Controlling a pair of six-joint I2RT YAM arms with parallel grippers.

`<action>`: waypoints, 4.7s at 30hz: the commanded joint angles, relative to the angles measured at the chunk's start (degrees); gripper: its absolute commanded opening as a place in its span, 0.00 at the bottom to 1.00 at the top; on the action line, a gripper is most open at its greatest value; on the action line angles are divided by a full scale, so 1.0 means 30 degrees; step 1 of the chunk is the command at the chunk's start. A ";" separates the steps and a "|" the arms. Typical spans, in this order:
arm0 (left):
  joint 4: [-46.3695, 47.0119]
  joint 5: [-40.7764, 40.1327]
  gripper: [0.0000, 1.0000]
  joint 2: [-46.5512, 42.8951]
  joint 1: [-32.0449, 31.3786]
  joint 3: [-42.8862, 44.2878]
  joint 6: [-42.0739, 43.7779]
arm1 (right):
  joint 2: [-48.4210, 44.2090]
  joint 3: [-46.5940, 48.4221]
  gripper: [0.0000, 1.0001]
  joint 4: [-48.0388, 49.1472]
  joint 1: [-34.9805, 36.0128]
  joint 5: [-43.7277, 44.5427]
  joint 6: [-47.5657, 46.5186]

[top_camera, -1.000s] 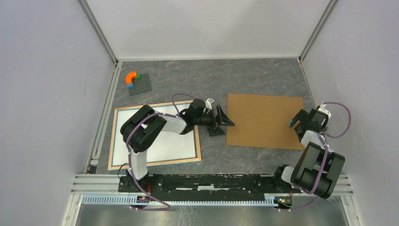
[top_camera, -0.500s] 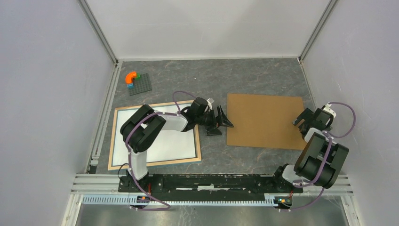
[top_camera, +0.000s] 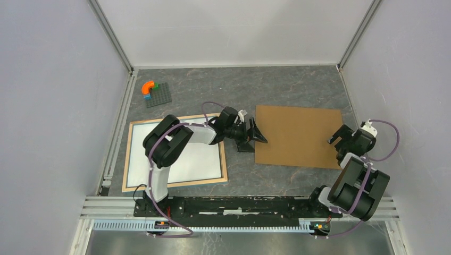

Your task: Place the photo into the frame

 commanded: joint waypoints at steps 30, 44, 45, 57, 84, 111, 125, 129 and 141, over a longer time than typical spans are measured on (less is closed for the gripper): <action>0.9214 -0.3658 0.79 -0.8238 -0.0324 -0.4225 -0.9650 | -0.3472 -0.3579 0.97 -0.0392 0.4063 -0.8154 0.2928; 0.6431 -0.4953 0.83 -0.9742 -0.0132 -0.6679 -0.7079 | -0.2989 -0.3545 0.97 -0.0228 0.4971 -0.9080 0.2791; 0.5931 -0.4941 0.83 -0.9977 0.0055 -0.6875 -0.6595 | -0.3075 -0.3652 0.97 -0.0139 0.5257 -0.8940 0.2867; -0.2828 -0.7383 0.29 -1.1572 0.0240 -0.4343 -0.1207 | -0.4628 -0.3045 0.97 -0.1205 0.7692 -0.6990 0.2701; -2.1555 -1.7668 0.02 -1.5035 -0.1264 1.1467 1.5518 | -0.1898 1.8688 0.98 -1.5214 2.0605 0.5418 0.3719; -2.0743 -3.1493 0.02 -0.4366 -1.0901 2.0691 2.5085 | -0.0953 2.1507 0.96 -1.6844 2.2030 0.9110 1.2101; -2.1165 -2.9490 0.03 -0.3645 -1.2918 1.9280 2.2632 | -0.6339 1.1682 0.73 -1.3623 2.1927 0.9481 1.7416; -2.1161 -2.9150 0.03 -0.3814 -1.3113 1.8929 2.2177 | -0.6830 1.0640 0.58 -1.3061 2.1807 0.9009 1.8820; -2.2300 -2.5994 0.80 -0.6464 -1.3240 1.7625 1.9748 | -0.8972 0.8596 0.20 -1.3684 2.0773 0.9569 1.8950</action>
